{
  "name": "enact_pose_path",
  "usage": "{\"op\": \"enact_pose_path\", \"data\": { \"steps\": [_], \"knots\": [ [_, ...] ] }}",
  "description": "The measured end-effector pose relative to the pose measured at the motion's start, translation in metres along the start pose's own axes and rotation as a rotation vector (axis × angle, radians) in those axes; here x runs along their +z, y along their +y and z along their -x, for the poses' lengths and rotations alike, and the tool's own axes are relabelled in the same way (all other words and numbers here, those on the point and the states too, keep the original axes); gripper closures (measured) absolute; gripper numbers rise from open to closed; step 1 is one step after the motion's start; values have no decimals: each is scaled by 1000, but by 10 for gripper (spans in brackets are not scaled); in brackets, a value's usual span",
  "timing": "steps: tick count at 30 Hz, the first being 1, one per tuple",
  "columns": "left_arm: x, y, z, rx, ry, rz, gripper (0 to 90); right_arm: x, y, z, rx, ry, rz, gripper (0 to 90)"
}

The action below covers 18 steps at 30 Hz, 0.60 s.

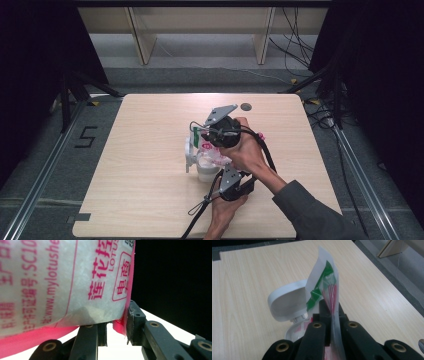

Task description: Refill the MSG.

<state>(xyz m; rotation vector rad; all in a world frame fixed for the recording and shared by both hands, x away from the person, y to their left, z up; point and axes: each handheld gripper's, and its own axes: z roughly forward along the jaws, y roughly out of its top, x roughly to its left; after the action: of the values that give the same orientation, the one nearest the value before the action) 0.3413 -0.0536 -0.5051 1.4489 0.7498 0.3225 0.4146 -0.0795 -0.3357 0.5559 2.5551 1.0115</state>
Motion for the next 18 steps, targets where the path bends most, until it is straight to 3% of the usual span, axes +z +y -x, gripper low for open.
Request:
{"op": "enact_pose_path", "data": {
  "steps": [1,10,11,12,13,18],
  "knots": [
    [-3,1,-3,37,16,-32,729,1,0,-1,8,-12,1,900],
    [-3,1,-4,41,9,-43,729,-1,0,1,4,-11,12,900],
    [-2,0,-3,40,10,-37,729,-1,-1,0,14,-3,6,900],
    [1,-1,1,-13,0,9,728,-1,-1,0,14,1,-3,900],
    [-2,0,-3,37,11,-34,728,0,-1,0,18,-2,3,900],
    [-2,1,-3,36,12,-31,728,1,-1,0,9,-1,-4,900]
  ]
}}
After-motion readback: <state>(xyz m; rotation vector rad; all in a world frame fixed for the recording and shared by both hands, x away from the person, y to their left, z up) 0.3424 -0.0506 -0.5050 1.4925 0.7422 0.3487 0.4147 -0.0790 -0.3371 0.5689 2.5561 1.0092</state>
